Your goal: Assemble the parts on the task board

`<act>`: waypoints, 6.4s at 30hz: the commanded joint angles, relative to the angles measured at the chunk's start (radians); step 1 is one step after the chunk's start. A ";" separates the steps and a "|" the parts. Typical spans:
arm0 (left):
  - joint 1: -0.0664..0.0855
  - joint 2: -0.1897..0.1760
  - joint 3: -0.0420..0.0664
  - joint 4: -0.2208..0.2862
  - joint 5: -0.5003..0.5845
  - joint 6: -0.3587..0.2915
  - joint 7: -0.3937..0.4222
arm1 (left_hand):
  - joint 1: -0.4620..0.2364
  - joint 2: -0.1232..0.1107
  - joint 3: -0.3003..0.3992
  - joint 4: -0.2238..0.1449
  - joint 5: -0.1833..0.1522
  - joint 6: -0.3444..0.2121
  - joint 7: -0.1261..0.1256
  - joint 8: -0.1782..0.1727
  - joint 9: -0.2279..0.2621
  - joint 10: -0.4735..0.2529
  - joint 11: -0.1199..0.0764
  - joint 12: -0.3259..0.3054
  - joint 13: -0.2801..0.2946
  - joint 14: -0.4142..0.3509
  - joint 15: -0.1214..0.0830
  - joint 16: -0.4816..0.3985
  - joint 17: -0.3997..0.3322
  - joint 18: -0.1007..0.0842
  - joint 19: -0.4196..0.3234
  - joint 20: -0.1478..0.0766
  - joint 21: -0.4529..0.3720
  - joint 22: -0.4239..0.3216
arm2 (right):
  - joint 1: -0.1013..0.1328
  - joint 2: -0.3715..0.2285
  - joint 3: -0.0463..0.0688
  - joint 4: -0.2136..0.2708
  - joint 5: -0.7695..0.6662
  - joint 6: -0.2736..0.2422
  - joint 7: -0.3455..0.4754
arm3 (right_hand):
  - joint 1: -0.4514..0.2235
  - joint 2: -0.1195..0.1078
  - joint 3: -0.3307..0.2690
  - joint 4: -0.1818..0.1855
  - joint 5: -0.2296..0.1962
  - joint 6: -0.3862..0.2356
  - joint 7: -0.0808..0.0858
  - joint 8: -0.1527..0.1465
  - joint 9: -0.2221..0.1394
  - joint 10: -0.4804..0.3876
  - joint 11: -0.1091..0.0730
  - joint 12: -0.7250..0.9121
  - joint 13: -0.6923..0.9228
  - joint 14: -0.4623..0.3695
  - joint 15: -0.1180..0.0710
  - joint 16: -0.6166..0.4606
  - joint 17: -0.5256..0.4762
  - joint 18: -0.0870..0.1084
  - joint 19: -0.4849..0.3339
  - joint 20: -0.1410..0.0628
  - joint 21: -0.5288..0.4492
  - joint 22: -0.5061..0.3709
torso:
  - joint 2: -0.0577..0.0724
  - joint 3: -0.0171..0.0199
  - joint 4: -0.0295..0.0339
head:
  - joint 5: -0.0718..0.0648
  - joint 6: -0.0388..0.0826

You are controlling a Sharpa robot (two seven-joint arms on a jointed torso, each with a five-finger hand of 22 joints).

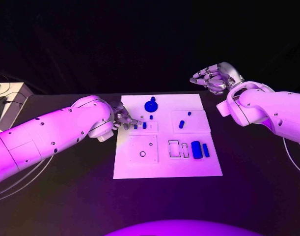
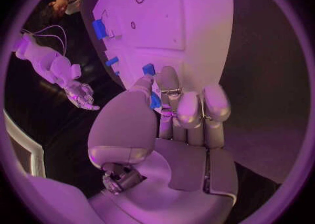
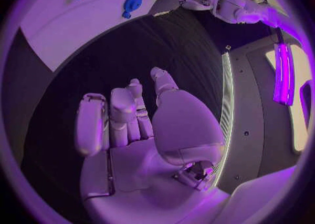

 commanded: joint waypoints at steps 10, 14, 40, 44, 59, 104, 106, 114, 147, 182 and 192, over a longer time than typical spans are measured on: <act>-0.001 -0.033 0.036 0.039 0.038 -0.017 0.026 | 0.006 0.023 -0.088 0.001 -0.005 0.000 0.005 0.007 0.003 0.044 -0.001 0.004 -0.002 0.001 -0.003 0.003 -0.001 -0.011 0.007 -0.003 -0.001 0.001 | -0.001 -0.002 0.000 0.000 -0.004 0.008 0.012 | -0.004 0.008 0.001 -0.005 0.006 0.008 0.000 -0.003 -0.001 0.000 -0.004 0.002 0.001 0.000 -0.005 -0.006 0.001 0.006 0.083 -0.008 0.003 0.193 | 0.000 0.0004 -0.0004 | -0.001 0.002; -0.001 -0.057 0.068 0.055 0.135 -0.047 0.076 | 0.026 0.012 -0.115 0.001 -0.003 -0.067 0.032 -0.023 -0.010 -0.003 0.009 -0.023 -0.006 -0.024 0.001 -0.062 -0.082 -0.001 -0.035 -0.002 -0.070 -0.045 | -0.001 -0.004 0.000 0.001 -0.004 0.007 0.013 | -0.004 0.008 0.001 -0.005 0.006 0.008 0.000 -0.003 -0.001 0.000 -0.004 0.002 0.001 0.000 -0.005 -0.006 0.001 0.006 0.083 -0.008 0.003 0.193 | -0.001 0.0006 0.0008 | -0.002 0.004; 0.000 0.026 0.013 -0.055 -0.157 -0.233 0.664 | 0.330 0.005 0.057 -0.231 -0.002 -0.199 0.161 -0.259 -0.813 -0.379 0.213 -0.476 -0.282 -0.379 0.181 -0.583 -0.640 0.063 -0.344 0.188 -0.623 -0.376 | -0.001 0.005 -0.001 -0.019 0.092 -0.029 0.123 | 0.035 0.015 0.022 -0.043 0.009 -0.037 0.025 -0.016 -0.026 -0.054 0.020 -0.272 -0.323 -0.106 0.020 -0.297 -0.201 0.099 -0.006 0.020 -0.774 -0.090 | 0.001 -0.0003 -0.0013 | -0.006 0.039; -0.001 0.060 0.002 -0.089 -0.251 -0.229 0.663 | 0.324 -0.003 0.059 -0.229 -0.004 -0.192 0.158 -0.258 -0.861 -0.390 0.217 -0.492 -0.282 -0.388 0.184 -0.558 -0.652 0.073 -0.339 0.193 -0.601 -0.347 | -0.001 0.010 -0.002 -0.025 0.123 -0.030 0.147 | 0.048 0.018 0.031 -0.054 0.007 -0.048 0.036 -0.023 -0.047 -0.050 0.031 -0.333 -0.441 -0.133 0.033 -0.346 -0.230 0.112 -0.022 0.031 -1.002 -0.206 | 0.003 -0.0020 -0.0017 | -0.008 0.044; -0.001 0.136 -0.007 -0.169 -0.406 -0.151 0.605 | 0.319 -0.025 0.093 -0.216 -0.003 -0.150 0.149 -0.257 -0.885 -0.398 0.216 -0.491 -0.281 -0.448 0.183 -0.345 -0.632 0.093 -0.353 0.201 -0.509 -0.213 | -0.001 0.033 -0.002 -0.041 0.313 0.032 0.259 | 0.110 0.020 0.107 -0.106 -0.025 -0.064 0.079 -0.065 -0.237 -0.039 0.120 -0.806 -0.941 -0.271 0.127 -0.758 -0.623 0.094 -0.248 0.130 -1.224 -0.555 | 0.003 -0.0003 -0.0028 | -0.007 0.049; -0.010 0.209 -0.038 -0.273 -0.443 -0.130 0.605 | 0.300 -0.040 0.239 -0.244 -0.006 -0.159 0.166 -0.262 -0.889 -0.338 0.212 -0.555 -0.283 -0.467 0.177 -0.212 -0.694 0.114 -0.349 0.205 -0.480 -0.079 | -0.001 0.058 -0.002 -0.058 0.478 0.124 0.332 | 0.108 0.037 0.164 -0.179 -0.030 -0.171 0.094 -0.074 -0.267 -0.187 0.165 -0.905 -0.947 -0.330 0.200 -1.012 -0.909 0.098 -0.407 0.230 -1.191 -1.239 | 0.002 -0.0003 0.0000 | -0.022 0.028; -0.011 0.210 -0.039 -0.274 -0.442 -0.129 0.605 | 0.298 -0.041 0.243 -0.246 -0.006 -0.160 0.166 -0.262 -0.889 -0.336 0.211 -0.555 -0.283 -0.466 0.176 -0.206 -0.693 0.114 -0.348 0.204 -0.478 -0.073 | -0.001 0.058 -0.002 -0.057 0.477 0.123 0.333 | 0.111 0.038 0.166 -0.181 -0.030 -0.170 0.095 -0.074 -0.267 -0.177 0.162 -0.905 -0.947 -0.298 0.191 -1.010 -0.909 0.106 -0.376 0.221 -1.176 -1.234 | 0.002 -0.0006 -0.0001 | -0.023 0.027; -0.016 0.215 -0.042 -0.279 -0.440 -0.126 0.607 | 0.290 -0.042 0.260 -0.253 -0.007 -0.159 0.168 -0.261 -0.889 -0.324 0.207 -0.555 -0.283 -0.467 0.173 -0.176 -0.687 0.113 -0.344 0.200 -0.469 -0.048 | -0.001 0.060 -0.002 -0.059 0.473 0.124 0.337 | 0.119 0.040 0.174 -0.186 -0.030 -0.152 0.094 -0.073 -0.266 -0.148 0.158 -0.903 -0.945 -0.269 0.181 -1.011 -0.908 0.111 -0.333 0.202 -1.154 -1.233 | 0.002 -0.0005 -0.0007 | -0.025 0.023; -0.030 0.237 -0.045 -0.318 -0.436 -0.103 0.601 | 0.278 -0.030 0.298 -0.269 -0.011 -0.154 0.183 -0.262 -0.890 -0.276 0.193 -0.559 -0.282 -0.434 0.160 -0.097 -0.670 0.117 -0.319 0.189 -0.443 0.011 | -0.002 0.061 -0.002 -0.051 0.472 0.127 0.337 | 0.111 0.037 0.179 -0.181 -0.024 -0.139 0.098 -0.073 -0.266 -0.136 0.161 -0.903 -0.945 -0.310 0.193 -1.011 -0.909 0.108 -0.362 0.215 -1.177 -1.238 | 0.001 -0.0001 -0.0006 | -0.034 0.014; -0.034 0.212 -0.043 -0.293 -0.378 -0.217 0.626 | 0.279 0.017 0.343 -0.350 -0.013 -0.050 0.190 -0.261 -0.888 -0.163 0.161 -0.559 -0.281 -0.357 0.129 -0.029 -0.614 0.122 -0.295 0.160 -0.377 0.046 | -0.008 0.062 -0.002 -0.057 0.470 0.129 0.336 | 0.103 0.032 0.209 -0.184 -0.006 -0.097 0.099 -0.070 -0.264 -0.091 0.157 -0.901 -0.943 -0.307 0.190 -1.012 -0.909 0.108 -0.358 0.212 -1.176 -1.237 | -0.001 -0.0014 -0.0006 | -0.033 0.014; -0.038 0.146 -0.001 -0.204 -0.328 -0.204 0.624 | 0.271 0.014 0.329 -0.344 -0.011 -0.053 0.190 -0.261 -0.888 -0.168 0.162 -0.559 -0.281 -0.361 0.131 -0.029 -0.609 0.120 -0.298 0.163 -0.382 0.040 | -0.009 0.059 -0.002 -0.060 0.468 0.129 0.336 | 0.102 0.030 0.215 -0.183 -0.004 -0.093 0.099 -0.070 -0.264 -0.088 0.157 -0.901 -0.943 -0.308 0.190 -1.012 -0.909 0.107 -0.358 0.212 -1.177 -1.238 | -0.005 -0.0011 0.0049 | -0.033 0.014</act>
